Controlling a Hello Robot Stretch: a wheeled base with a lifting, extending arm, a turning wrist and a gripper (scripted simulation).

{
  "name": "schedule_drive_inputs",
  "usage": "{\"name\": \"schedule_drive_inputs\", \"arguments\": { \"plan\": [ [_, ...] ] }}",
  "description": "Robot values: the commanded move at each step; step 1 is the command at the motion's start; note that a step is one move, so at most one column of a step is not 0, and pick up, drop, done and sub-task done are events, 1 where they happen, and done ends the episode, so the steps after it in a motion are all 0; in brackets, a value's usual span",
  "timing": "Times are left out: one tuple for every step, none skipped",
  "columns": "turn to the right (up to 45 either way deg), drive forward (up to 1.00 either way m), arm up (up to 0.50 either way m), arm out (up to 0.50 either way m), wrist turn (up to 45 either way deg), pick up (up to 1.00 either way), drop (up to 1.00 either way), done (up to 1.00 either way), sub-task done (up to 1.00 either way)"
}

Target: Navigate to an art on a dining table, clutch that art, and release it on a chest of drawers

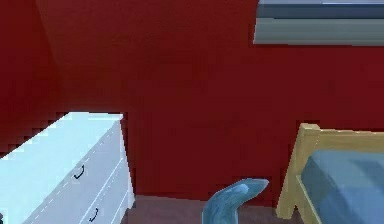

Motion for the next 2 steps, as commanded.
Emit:
{"name": "schedule_drive_inputs", "arguments": {
  "plan": [
    [0.0, 0.75, 0.00, 0.00, 0.0, 0.00, 0.00, 0.00, 0.00],
    [45.0, 0.00, 0.00, 0.00, 0.0, 0.00, 0.00, 0.00, 0.00]
  ]
}}
